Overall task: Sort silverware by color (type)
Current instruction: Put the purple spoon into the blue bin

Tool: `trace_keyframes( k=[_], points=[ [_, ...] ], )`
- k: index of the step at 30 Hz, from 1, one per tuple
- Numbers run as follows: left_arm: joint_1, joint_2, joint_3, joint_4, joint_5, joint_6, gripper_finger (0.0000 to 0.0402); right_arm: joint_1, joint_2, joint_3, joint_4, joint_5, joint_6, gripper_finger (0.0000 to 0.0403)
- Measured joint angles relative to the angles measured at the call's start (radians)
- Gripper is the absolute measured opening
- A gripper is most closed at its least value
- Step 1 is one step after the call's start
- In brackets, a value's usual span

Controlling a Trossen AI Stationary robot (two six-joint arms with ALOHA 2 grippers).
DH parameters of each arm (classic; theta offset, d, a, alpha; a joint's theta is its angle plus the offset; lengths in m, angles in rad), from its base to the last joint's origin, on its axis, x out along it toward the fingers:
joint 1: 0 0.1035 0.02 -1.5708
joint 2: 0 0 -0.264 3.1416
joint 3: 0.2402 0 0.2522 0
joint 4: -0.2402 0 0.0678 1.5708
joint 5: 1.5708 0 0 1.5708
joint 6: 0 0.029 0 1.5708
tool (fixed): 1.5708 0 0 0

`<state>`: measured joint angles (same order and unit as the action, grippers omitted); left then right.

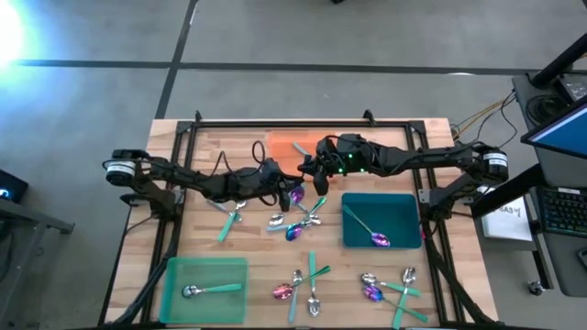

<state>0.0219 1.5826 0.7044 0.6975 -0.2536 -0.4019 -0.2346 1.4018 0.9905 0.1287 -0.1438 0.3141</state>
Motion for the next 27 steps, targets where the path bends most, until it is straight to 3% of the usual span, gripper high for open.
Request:
trace_keyframes(
  k=[11, 19, 23, 27],
  points=[
    [0.0, -0.012, 0.004, 0.03, 0.018, 0.012, 0.0001, -0.013, -0.087, 0.0, -0.094, 0.004, 0.003, 0.0008],
    [-0.001, -0.011, 0.014, 0.012, 0.04, 0.026, 0.0002, 0.001, -0.072, 0.0, -0.095, 0.017, -0.037, 0.0008],
    [-0.001, -0.01, 0.014, 0.015, 0.048, 0.02, 0.0029, 0.001, -0.072, 0.0, -0.094, 0.018, -0.041, 0.0008],
    [-0.001, -0.01, 0.015, 0.017, 0.061, 0.024, 0.0083, 0.001, -0.071, 0.0, -0.094, 0.023, -0.045, 0.0008]
  ],
)
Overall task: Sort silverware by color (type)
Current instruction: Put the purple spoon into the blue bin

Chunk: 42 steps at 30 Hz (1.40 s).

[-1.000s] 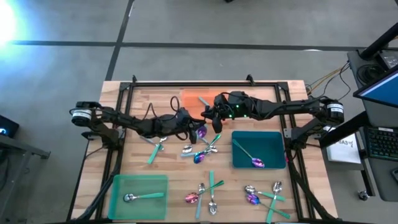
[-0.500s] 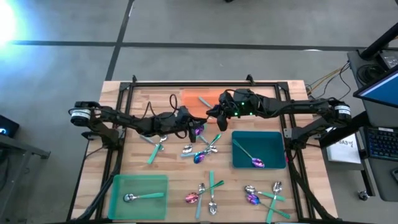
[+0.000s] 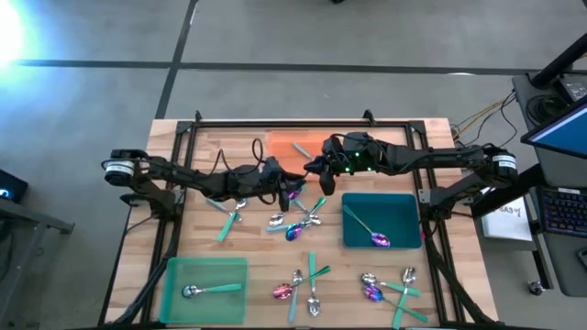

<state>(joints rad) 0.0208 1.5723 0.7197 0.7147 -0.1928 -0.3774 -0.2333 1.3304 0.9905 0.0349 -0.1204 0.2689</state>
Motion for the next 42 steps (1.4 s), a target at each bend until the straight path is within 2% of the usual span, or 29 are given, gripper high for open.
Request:
trace_keyframes(
  k=[5, 9, 15, 19, 22, 27, 33, 35, 42],
  points=[
    [-0.005, -0.003, 0.002, 0.01, 0.028, 0.017, 0.0151, -0.008, -0.005, -0.001, -0.053, 0.053, -0.02, 0.0006],
    [-0.004, -0.034, 0.001, -0.002, 0.092, 0.022, 0.0181, -0.009, -0.038, 0.06, -0.28, 0.159, -0.051, 0.0006],
    [-0.003, -0.096, 0.0, -0.107, 0.116, 0.025, 0.0179, 0.022, -0.082, 0.226, -0.641, 0.166, -0.032, 0.0006],
    [-0.003, -0.137, 0.0, -0.209, 0.113, 0.025, 0.017, 0.071, -0.092, 0.319, -0.942, 0.195, 0.054, 0.0007],
    [-0.003, -0.163, -0.001, -0.276, 0.112, 0.025, 0.0163, 0.123, -0.092, 0.333, -1.105, 0.212, 0.138, 0.0007],
    [-0.003, -0.225, 0.0, -0.393, 0.109, 0.029, 0.0157, 0.219, -0.091, 0.307, -1.309, 0.181, 0.273, 0.0008],
    [-0.003, -0.31, 0.0, -0.515, 0.108, 0.029, 0.0157, 0.283, -0.055, 0.275, -1.389, 0.126, 0.347, 0.001],
    [-0.003, -0.334, 0.0, -0.541, 0.108, 0.026, 0.0157, 0.282, -0.049, 0.267, -1.405, 0.078, 0.358, 0.0016],
    [-0.007, -0.431, 0.0, -0.72, 0.107, 0.0, 0.0157, 0.281, -0.04, 0.244, -1.453, 0.034, 0.372, 0.0073]
  ],
)
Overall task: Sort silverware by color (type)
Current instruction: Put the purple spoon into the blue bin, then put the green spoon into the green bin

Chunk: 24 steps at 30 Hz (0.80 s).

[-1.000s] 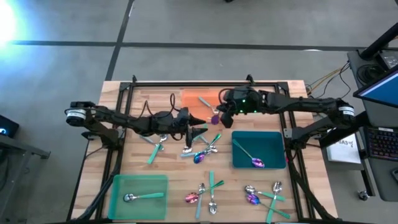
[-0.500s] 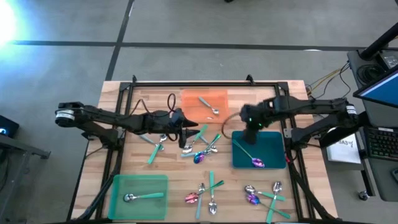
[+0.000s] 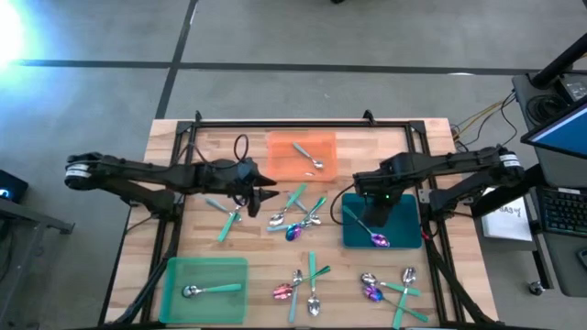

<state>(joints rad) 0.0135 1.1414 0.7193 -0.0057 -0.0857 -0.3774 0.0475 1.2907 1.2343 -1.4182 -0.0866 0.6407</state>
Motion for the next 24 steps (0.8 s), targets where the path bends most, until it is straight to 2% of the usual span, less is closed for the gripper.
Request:
trace_keyframes(
  k=[5, 8, 10, 16, 20, 24],
  points=[
    [0.0, -0.062, -0.002, -0.194, 0.0, -0.064, 0.0157, 0.0, 0.0, 0.0, -0.005, -0.001, 0.017, 0.0106],
    [-0.005, -0.081, -0.002, -0.301, 0.0, -0.12, 0.0157, 0.0, 0.0, 0.0, -0.071, -0.049, 0.06, 0.011],
    [-0.011, -0.083, -0.002, -0.37, 0.001, -0.144, 0.0157, 0.0, 0.0, 0.0, -0.118, -0.1, 0.066, 0.0109],
    [-0.014, -0.074, -0.002, -0.572, 0.06, -0.201, 0.0157, 0.0, 0.0, 0.001, -0.126, -0.151, 0.085, 0.0095],
    [-0.014, -0.065, -0.002, -0.74, 0.079, -0.273, 0.0157, 0.001, 0.012, 0.001, -0.155, -0.158, 0.13, 0.0085],
    [-0.014, -0.053, -0.002, -0.861, 0.123, -0.357, 0.0157, 0.0, 0.019, 0.002, -0.127, -0.156, 0.068, 0.0076]
  ],
)
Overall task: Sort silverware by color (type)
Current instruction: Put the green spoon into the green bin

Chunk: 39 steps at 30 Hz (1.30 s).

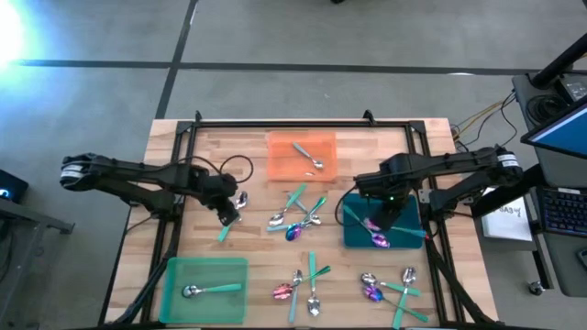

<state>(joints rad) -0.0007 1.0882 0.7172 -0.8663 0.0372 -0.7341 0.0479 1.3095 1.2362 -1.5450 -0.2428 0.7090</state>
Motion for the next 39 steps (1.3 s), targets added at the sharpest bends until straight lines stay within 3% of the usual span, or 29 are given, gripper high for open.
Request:
trace_keyframes(
  k=[10, 15, 27, 39],
  points=[
    [-0.098, 0.081, -0.019, -0.016, 0.078, -0.182, 0.0157, 0.0, 0.003, -0.019, 0.26, 0.034, -0.186, 0.0072],
    [-0.143, 0.128, -0.016, -0.012, 0.078, -0.219, 0.0157, 0.0, 0.003, -0.048, 0.352, 0.066, -0.187, 0.0073],
    [-0.149, 0.266, -0.015, 0.022, -0.027, -0.227, 0.0157, 0.0, 0.003, -0.113, 0.385, 0.116, -0.19, 0.012],
    [-0.153, 0.404, -0.024, 0.077, -0.026, -0.177, 0.0148, 0.0, 0.003, -0.146, 0.408, 0.115, -0.186, 0.013]
  ],
)
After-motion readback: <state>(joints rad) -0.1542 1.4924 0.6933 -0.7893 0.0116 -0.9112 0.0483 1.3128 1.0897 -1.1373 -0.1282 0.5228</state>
